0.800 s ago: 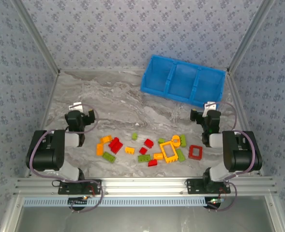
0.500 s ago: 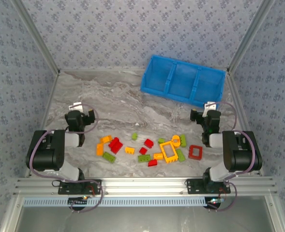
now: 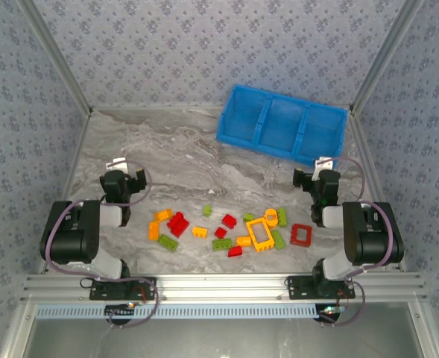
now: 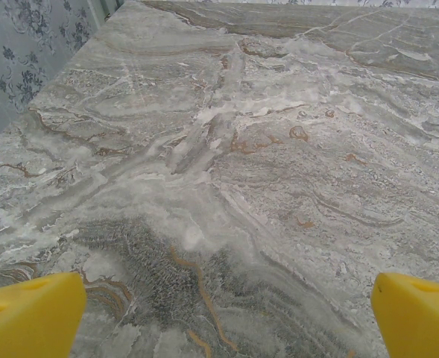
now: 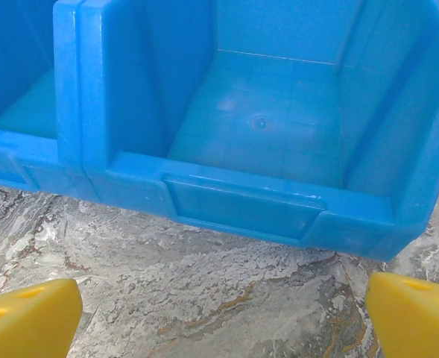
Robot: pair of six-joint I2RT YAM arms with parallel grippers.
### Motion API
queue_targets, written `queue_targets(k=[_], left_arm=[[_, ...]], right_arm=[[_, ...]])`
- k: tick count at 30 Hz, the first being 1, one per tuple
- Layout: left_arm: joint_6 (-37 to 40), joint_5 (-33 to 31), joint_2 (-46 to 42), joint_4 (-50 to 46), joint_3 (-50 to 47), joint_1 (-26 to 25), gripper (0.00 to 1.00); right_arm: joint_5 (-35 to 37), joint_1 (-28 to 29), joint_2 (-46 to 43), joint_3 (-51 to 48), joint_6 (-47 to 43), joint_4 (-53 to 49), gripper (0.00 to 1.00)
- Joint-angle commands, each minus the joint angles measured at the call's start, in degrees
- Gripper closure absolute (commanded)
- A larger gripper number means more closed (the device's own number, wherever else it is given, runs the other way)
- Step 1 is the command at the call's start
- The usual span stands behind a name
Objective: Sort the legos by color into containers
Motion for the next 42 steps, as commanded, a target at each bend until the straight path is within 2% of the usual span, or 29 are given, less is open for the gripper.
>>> queue_targets(k=[1, 2, 5, 7, 10, 13, 14, 15, 16, 17, 18, 20, 23, 26, 30, 32, 35, 39, 42], left_arm=[[0.4, 1.0, -0.8, 2.7, 0.4, 0.3, 0.02], [2.0, 2.1, -3.8, -0.2, 0.5, -0.6, 0.02], [3.6, -2.9, -17.6, -19.7, 5.5, -5.8, 0.02], [4.1, -6.7, -26.9, -25.0, 6.8, -9.9, 0.02], [4.8, -11.0, -38.5, -31.8, 10.6, -17.4, 0.02], [5.9, -17.4, -43.0, -44.9, 20.6, -27.3, 0.02], [-0.4, -20.2, -43.3, -51.7, 25.1, -29.5, 0.02], [-11.0, -19.0, -43.0, -64.9, 31.4, -29.7, 0.02], [-18.0, -14.9, -42.6, -76.3, 36.6, -29.4, 0.02], [-20.3, -10.2, -42.5, -80.0, 38.5, -29.1, 0.02], [-20.1, -2.9, -43.3, -79.4, 37.7, -28.5, 0.02], [-21.7, 9.0, -43.1, -81.4, 38.3, -26.4, 0.02], [-23.2, 14.4, -40.4, -90.1, 41.9, -27.0, 0.02], [-25.0, 15.5, -41.0, -93.5, 42.2, -29.1, 0.02], [-28.7, 18.0, -40.8, -93.1, 42.7, -32.5, 0.02], [-30.2, 17.3, -39.3, -91.8, 42.4, -35.8, 0.02], [-31.8, 12.8, -36.9, -87.9, 40.8, -42.7, 0.02], [-32.8, 8.3, -32.2, -81.2, 39.8, -51.0, 0.04], [-32.8, 6.3, -28.4, -78.3, 40.2, -55.1, 0.05]], right_arm=[[1.9, 0.1, -1.8, 0.8, -0.4, -1.9, 0.00], [5.8, 1.0, -5.4, 1.1, -0.1, -5.3, 0.00], [14.2, 2.7, -19.5, 4.5, 0.4, -19.6, 0.00], [18.6, 4.2, -28.7, 8.5, 1.0, -29.6, 0.00], [20.9, 5.2, -39.4, 17.6, 2.1, -45.2, 0.00], [19.8, 6.1, -44.9, 29.9, 7.2, -62.0, 0.00], [18.3, 5.9, -45.6, 34.9, 12.7, -68.6, 0.00], [15.5, 5.6, -45.5, 39.0, 17.9, -76.2, 0.00], [14.2, 5.4, -45.6, 41.7, 22.2, -80.8, 0.00], [12.0, 5.3, -46.0, 43.1, 29.3, -86.3, 0.00], [6.6, 4.8, -46.6, 42.7, 28.9, -86.8, 0.00], [0.0, 4.5, -46.4, 44.3, 27.0, -88.9, 0.00], [1.1, 6.0, -43.5, 49.2, 29.2, -100.5, 0.02], [1.2, 7.2, -40.3, 51.4, 29.0, -107.6, 0.09], [-0.1, 8.6, -34.5, 52.2, 28.7, -109.4, 0.15], [-0.6, 8.9, -31.2, 51.9, 28.3, -107.3, 0.15], [-1.2, 8.4, -24.9, 52.3, 27.7, -102.8, 0.15], [-4.2, 5.0, -14.9, 55.2, 26.5, -97.4, 0.18], [-6.2, 2.2, -8.5, 56.8, 26.0, -93.6, 0.20]])
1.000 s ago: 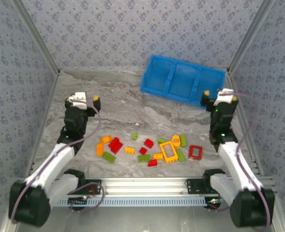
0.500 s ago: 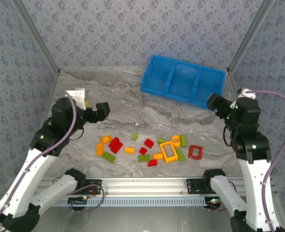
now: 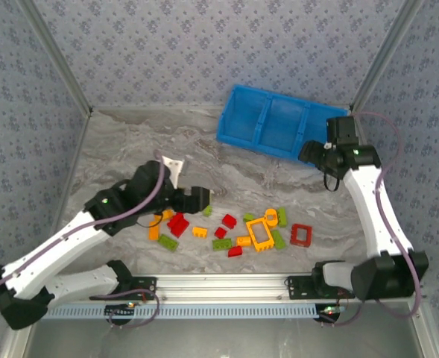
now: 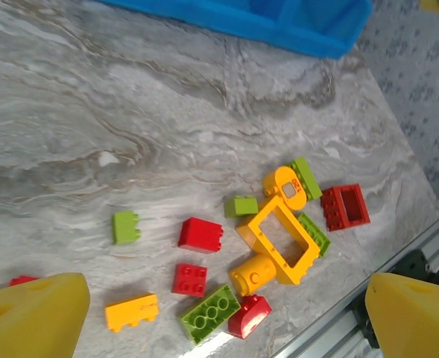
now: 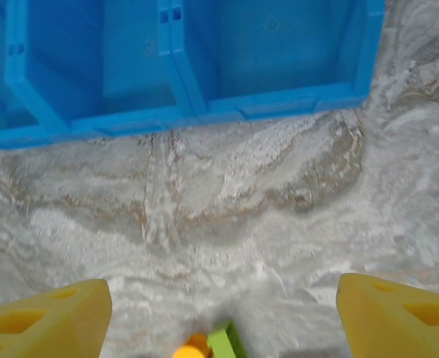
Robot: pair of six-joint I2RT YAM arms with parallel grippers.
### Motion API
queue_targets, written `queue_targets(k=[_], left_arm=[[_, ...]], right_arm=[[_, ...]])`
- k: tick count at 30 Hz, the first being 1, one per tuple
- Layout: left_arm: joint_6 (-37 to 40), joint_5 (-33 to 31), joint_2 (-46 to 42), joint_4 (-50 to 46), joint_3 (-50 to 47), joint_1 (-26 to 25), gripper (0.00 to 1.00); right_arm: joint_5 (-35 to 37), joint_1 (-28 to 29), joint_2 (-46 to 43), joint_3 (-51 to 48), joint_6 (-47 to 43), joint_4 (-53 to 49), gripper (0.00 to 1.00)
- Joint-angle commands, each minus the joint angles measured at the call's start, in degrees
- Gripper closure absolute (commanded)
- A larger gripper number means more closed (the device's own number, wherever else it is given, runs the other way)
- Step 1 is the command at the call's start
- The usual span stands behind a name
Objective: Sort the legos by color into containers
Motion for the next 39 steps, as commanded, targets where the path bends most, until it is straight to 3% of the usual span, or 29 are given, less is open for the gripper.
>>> queue_targets(k=[1, 7, 13, 24, 29, 39], left_arm=[[-1.3, -4.3, 2.8, 6.0, 0.3, -3.9, 0.05], [-1.9, -4.5, 6.9, 10.8, 0.1, -6.5, 0.05], [0.5, -4.1, 8.9, 12.9, 1.0, -6.5, 0.05], [1.8, -2.3, 13.5, 14.6, 3.6, -5.5, 0.04], [2.0, -0.9, 13.8, 14.8, 3.7, -4.1, 0.04], [1.5, -0.8, 10.1, 13.9, 1.4, -1.5, 0.04]], right_arm=[[-3.7, -2.9, 5.2, 3.0, -1.3, 5.7, 0.20], [-5.0, -4.8, 19.2, 10.0, -4.2, 11.7, 0.28], [-6.6, -4.2, 31.2, 19.8, -7.0, 13.8, 0.27], [-1.3, -2.8, 49.6, 39.9, -6.7, 3.3, 0.40], [-0.5, -2.6, 52.2, 42.1, -7.1, 2.9, 0.47], [1.9, -1.1, 54.8, 45.0, -9.8, 1.0, 0.73]])
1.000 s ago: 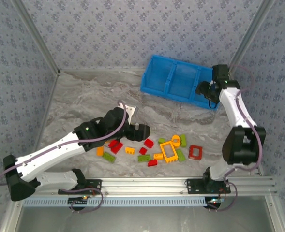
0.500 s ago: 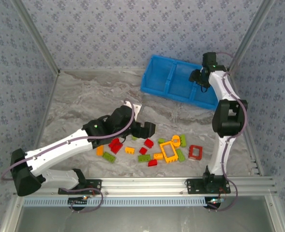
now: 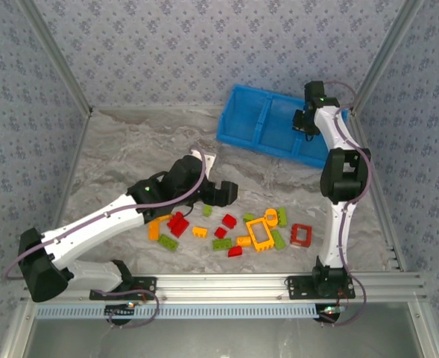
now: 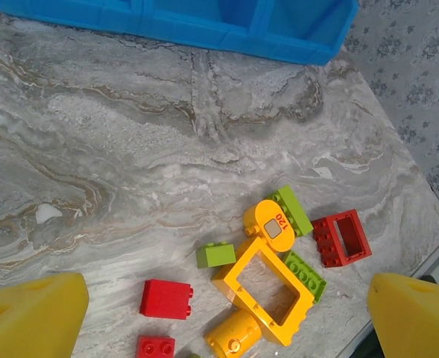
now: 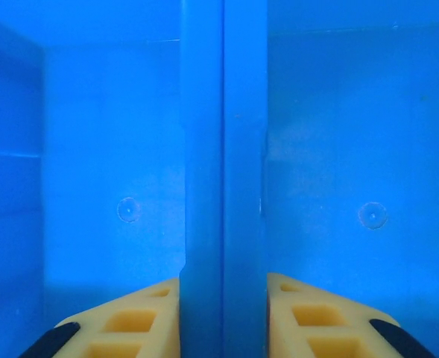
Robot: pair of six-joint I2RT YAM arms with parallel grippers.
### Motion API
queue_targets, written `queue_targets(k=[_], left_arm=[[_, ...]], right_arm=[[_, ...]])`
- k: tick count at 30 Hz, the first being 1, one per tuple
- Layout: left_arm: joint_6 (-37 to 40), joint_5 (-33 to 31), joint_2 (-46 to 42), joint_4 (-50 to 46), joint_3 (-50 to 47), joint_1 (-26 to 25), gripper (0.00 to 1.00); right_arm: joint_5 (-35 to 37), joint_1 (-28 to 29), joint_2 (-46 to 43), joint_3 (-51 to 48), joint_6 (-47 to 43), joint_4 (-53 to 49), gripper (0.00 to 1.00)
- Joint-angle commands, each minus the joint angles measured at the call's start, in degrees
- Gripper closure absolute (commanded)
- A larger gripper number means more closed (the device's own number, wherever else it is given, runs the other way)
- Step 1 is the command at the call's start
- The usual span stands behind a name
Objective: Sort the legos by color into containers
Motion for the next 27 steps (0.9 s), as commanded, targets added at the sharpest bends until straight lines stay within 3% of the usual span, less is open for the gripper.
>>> queue_targets(k=[1, 6, 12, 27], left_arm=[[0.3, 0.0, -3.6, 0.1, -0.3, 0.9, 0.04], [0.2, -3.4, -7.8, -3.2, -2.0, 2.1, 0.03], [-0.7, -8.7, -13.8, -7.4, -3.8, 3.7, 0.03], [-4.9, -15.1, -24.5, -14.9, -8.4, 4.4, 0.02]], right_arm=[[1.4, 0.8, 1.5, 2.1, -1.8, -2.7, 0.75], [3.2, 2.7, 0.8, 1.8, -2.9, -3.8, 0.87], [4.7, 6.7, -4.1, -3.9, -3.1, -2.6, 0.94], [6.0, 20.8, -13.9, -19.7, 7.8, 3.5, 0.98]])
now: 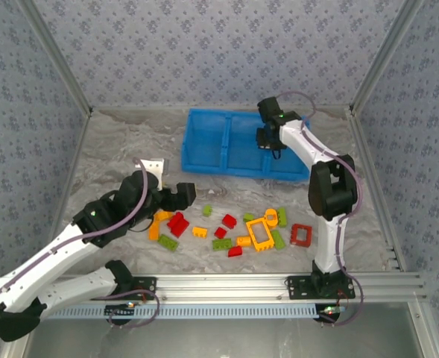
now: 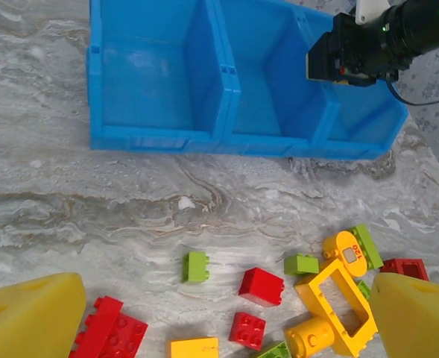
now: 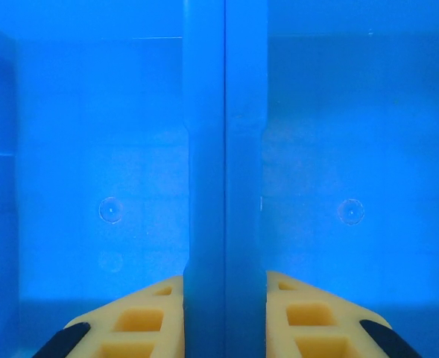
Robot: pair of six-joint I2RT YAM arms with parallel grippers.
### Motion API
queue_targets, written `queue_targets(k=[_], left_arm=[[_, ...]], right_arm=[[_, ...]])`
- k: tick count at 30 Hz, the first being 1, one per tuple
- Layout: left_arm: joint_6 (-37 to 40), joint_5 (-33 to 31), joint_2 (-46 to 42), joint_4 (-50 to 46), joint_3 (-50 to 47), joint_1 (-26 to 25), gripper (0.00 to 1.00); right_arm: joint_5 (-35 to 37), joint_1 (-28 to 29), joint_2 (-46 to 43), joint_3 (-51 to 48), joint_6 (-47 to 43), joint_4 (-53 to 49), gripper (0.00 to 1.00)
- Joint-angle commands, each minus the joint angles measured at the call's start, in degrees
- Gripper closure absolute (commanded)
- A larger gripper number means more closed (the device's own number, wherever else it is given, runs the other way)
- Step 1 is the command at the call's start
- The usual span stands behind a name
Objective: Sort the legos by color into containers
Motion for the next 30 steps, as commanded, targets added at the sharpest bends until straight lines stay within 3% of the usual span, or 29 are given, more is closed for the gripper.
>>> queue_targets(k=[1, 9, 30], left_arm=[[-2.2, -2.3, -2.3, -2.4, -1.1, 0.3, 0.02], [-4.1, -2.7, -5.0, -4.1, -2.8, 0.3, 0.03], [-4.1, -2.6, -3.1, -3.2, -3.3, 0.3, 0.03]], right_arm=[[0.1, 2.9, -2.2, -2.1, 4.9, 0.0, 0.98], [0.5, 7.1, -0.6, -0.1, 6.7, -0.3, 0.99], [-1.3, 9.9, 1.4, 1.5, 5.6, 0.0, 0.99]])
